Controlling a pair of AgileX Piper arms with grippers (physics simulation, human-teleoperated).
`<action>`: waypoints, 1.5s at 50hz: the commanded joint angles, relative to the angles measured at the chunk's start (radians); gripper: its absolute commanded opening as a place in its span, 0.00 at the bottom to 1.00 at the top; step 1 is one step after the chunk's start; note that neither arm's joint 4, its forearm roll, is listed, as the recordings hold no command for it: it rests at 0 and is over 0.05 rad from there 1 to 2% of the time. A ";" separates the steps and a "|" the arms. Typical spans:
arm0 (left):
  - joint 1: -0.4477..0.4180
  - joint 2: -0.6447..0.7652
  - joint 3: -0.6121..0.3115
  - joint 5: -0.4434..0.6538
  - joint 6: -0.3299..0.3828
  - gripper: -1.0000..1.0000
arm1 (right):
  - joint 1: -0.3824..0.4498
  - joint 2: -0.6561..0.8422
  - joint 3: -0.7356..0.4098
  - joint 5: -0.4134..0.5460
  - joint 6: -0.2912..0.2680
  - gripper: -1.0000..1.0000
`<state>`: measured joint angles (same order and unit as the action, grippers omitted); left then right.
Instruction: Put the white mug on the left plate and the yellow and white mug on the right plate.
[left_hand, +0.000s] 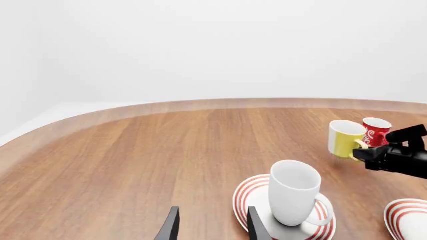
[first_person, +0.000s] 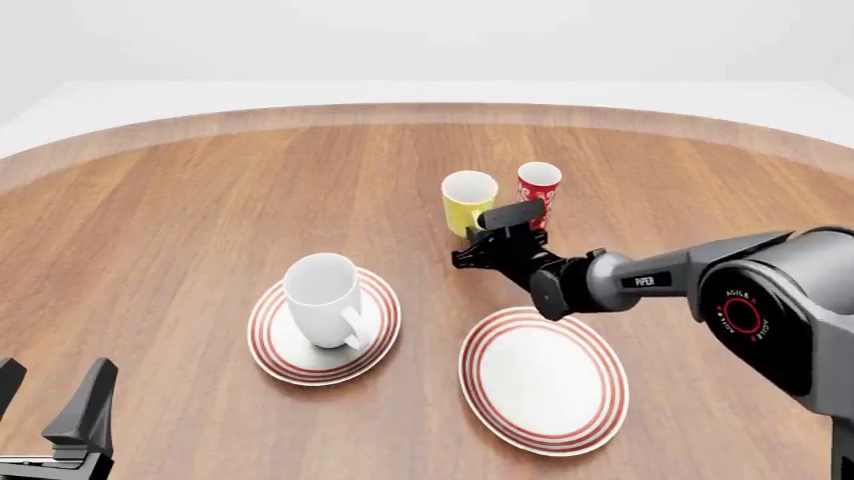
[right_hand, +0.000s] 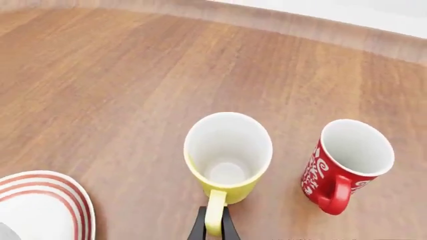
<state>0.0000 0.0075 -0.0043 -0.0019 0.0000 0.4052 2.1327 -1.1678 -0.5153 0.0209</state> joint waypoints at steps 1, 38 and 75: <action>0.000 0.000 0.000 0.000 0.000 1.00 | 0.022 -0.086 0.084 -0.035 -0.023 0.00; 0.000 0.000 0.000 0.000 0.000 1.00 | 0.118 -0.489 0.480 -0.098 -0.023 0.00; 0.000 0.000 0.000 0.000 0.000 1.00 | 0.096 -0.847 0.802 -0.088 -0.038 0.00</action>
<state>0.0000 0.0075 -0.0043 -0.0019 0.0000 0.5167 1.3700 -0.4384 -0.6033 -0.0190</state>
